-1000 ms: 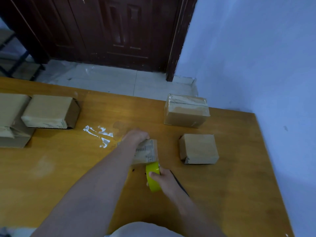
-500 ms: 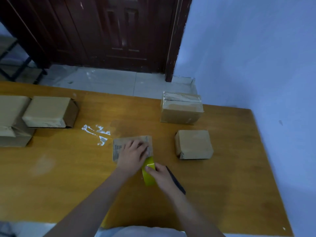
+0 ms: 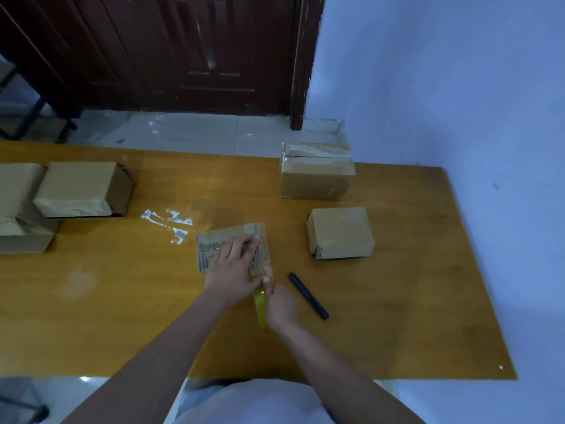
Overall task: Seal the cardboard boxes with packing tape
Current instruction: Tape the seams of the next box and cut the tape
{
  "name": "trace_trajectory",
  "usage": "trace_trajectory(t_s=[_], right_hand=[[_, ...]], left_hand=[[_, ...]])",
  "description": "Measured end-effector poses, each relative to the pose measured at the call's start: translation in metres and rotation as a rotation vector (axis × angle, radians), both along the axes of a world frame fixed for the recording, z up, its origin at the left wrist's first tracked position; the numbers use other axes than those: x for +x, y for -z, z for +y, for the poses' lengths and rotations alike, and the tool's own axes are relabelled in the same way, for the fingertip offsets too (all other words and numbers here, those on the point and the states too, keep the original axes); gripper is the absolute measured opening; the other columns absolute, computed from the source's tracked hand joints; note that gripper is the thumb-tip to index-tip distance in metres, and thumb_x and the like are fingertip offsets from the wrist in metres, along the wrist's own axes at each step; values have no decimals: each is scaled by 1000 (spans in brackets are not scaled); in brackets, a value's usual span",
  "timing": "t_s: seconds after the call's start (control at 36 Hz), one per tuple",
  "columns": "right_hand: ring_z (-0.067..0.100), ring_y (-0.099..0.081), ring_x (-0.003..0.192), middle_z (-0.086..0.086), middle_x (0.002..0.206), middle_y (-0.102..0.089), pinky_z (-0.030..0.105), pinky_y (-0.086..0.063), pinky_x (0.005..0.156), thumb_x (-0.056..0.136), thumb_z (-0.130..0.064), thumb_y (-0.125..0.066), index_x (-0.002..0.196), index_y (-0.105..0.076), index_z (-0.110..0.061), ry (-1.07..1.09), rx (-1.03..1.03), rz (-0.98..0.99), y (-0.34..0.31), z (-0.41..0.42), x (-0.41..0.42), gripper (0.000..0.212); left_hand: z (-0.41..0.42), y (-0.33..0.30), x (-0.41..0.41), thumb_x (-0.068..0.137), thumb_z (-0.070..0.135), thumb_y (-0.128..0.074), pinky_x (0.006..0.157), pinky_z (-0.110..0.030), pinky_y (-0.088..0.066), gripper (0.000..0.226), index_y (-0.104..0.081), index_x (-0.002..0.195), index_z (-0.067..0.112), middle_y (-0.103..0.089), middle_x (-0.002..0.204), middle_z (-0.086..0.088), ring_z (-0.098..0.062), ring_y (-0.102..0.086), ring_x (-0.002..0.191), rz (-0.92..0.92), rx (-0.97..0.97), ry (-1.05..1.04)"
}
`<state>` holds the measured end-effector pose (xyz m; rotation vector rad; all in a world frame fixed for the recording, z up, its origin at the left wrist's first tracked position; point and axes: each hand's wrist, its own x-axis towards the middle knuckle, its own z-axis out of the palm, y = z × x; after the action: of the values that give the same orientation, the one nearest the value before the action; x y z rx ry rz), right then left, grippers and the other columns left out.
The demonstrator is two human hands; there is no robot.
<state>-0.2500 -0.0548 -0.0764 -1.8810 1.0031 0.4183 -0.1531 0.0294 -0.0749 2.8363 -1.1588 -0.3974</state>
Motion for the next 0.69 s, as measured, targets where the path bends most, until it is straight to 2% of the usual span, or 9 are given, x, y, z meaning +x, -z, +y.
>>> trace_trajectory(t_s=[0.06,0.14,0.19,0.25,0.31,0.39,0.47,0.58,0.69], right_hand=[[29,-56,107,14,118,-58,29,-37,72,101,-46,-22,121,-51,-4,-4,51,19,0,-2,3,55],[26,-52,100,10,108,-53,28,-34,70,97,-53,-23,118,-49,-4,143,141,-127,5,-10,-4,59],[24,-47,100,6,103,-48,29,-35,75,96,-51,-30,112,-49,-5,142,-152,-152,16,-23,-13,52],[26,-40,116,7,119,-43,35,-36,93,96,-46,-43,120,-46,-11,14,-464,-21,29,-39,-21,42],[28,-32,126,7,133,-33,42,-34,101,95,-42,-47,127,-39,-15,-163,-535,111,38,-52,-29,43],[27,-31,127,7,138,-31,39,-34,101,99,-35,-41,127,-39,-14,-352,-594,159,45,-60,-38,34],[26,-44,114,8,124,-43,34,-41,90,101,-33,-38,118,-42,-11,-287,-560,99,45,-66,-42,29],[22,-55,69,0,81,-52,31,-38,56,99,-32,-44,105,-40,-14,-210,-345,-233,25,-70,-42,19],[20,-61,70,0,85,-63,29,-41,53,94,-30,-55,105,-52,-17,-416,-564,-460,7,-64,-34,17]], left_hand=[[-2,-4,1,90,66,-37,117,-40,-10,86,3,153,25,-9,155,0,-26,-8,144,38,67,-13],[-2,-1,3,88,70,-35,117,-40,-11,88,2,154,24,-8,156,0,-26,-6,145,75,59,-14],[-1,1,4,77,80,-20,117,-42,-14,97,-3,154,23,-15,155,-2,-27,-10,144,79,10,-12],[0,2,5,74,82,-16,118,-42,-12,100,1,154,24,-12,155,-1,-26,-7,144,98,31,-10],[-1,1,4,75,84,-20,118,-41,-10,101,6,153,26,-6,156,2,-24,-2,145,119,74,-15],[-2,-2,4,61,87,-6,118,-41,-11,111,8,153,26,-4,155,3,-23,-1,145,115,88,-9],[-1,-1,5,55,86,4,118,-41,-9,116,11,152,24,-2,156,2,-24,0,145,99,113,1],[-1,1,5,44,95,15,118,-42,-8,128,15,151,24,2,157,3,-24,3,146,111,122,5],[0,1,5,49,92,9,118,-42,-7,124,13,152,24,1,157,3,-24,3,146,107,121,4]])
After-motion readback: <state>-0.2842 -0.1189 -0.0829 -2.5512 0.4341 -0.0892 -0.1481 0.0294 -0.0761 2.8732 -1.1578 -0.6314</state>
